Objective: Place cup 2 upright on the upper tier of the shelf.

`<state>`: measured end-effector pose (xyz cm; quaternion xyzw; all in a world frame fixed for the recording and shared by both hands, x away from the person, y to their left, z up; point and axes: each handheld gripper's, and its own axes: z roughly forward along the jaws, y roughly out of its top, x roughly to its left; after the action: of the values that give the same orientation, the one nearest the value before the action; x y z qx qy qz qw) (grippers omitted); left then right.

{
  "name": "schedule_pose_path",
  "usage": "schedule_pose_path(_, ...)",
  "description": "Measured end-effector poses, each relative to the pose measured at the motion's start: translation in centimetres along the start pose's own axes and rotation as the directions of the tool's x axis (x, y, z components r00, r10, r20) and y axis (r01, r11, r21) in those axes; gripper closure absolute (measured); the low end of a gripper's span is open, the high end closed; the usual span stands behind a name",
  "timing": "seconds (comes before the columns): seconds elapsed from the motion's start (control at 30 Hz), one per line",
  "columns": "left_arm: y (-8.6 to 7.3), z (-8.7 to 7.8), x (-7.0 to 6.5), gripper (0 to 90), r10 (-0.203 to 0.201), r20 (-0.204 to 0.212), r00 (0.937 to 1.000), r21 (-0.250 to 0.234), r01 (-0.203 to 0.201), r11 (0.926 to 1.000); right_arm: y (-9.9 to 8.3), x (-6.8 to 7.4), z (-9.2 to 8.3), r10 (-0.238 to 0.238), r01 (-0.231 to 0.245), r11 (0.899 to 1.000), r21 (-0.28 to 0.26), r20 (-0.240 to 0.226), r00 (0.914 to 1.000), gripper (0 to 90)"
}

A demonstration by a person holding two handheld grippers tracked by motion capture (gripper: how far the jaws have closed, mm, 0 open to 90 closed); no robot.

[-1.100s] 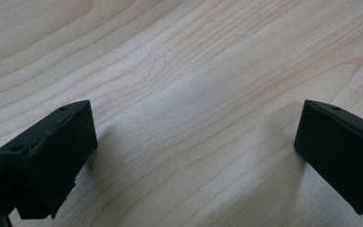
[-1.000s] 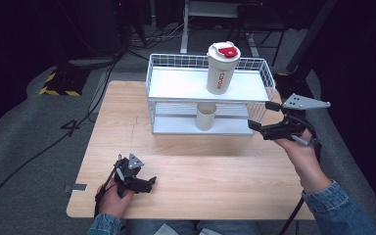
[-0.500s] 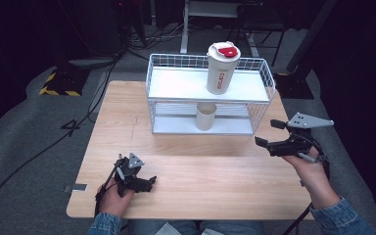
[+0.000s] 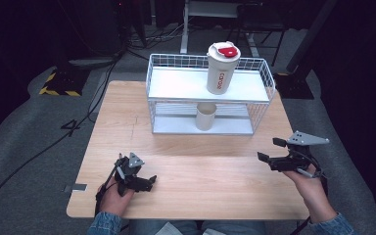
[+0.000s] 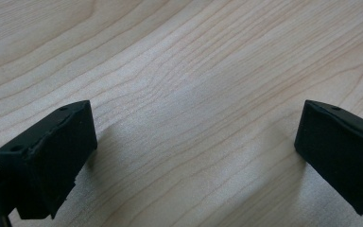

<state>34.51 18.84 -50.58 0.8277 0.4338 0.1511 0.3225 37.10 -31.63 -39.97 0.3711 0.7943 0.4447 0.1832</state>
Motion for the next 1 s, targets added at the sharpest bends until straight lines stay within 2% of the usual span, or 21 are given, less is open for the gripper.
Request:
schedule_pose_path(0.4,0.0,0.0,0.0,0.4,0.004,-0.002,1.0000,-0.001,-0.004,1.0000,-4.6,-0.1,1.8,0.035,-0.036,0.999,0.039,0.025,0.9991,11.7)
schedule_pose_path(0.83,0.0,0.0,0.0,0.4,0.004,-0.002,1.0000,-0.001,-0.004,1.0000,-8.1,-0.5,3.2,0.071,-0.076,0.993,0.092,0.057,0.9959,11.7)
schedule_pose_path(1.0,0.0,0.0,0.0,0.4,0.004,-0.003,1.0000,-0.001,-0.004,1.0000,-9.0,-0.6,3.6,0.092,-0.096,0.989,0.113,0.040,0.9950,11.7)
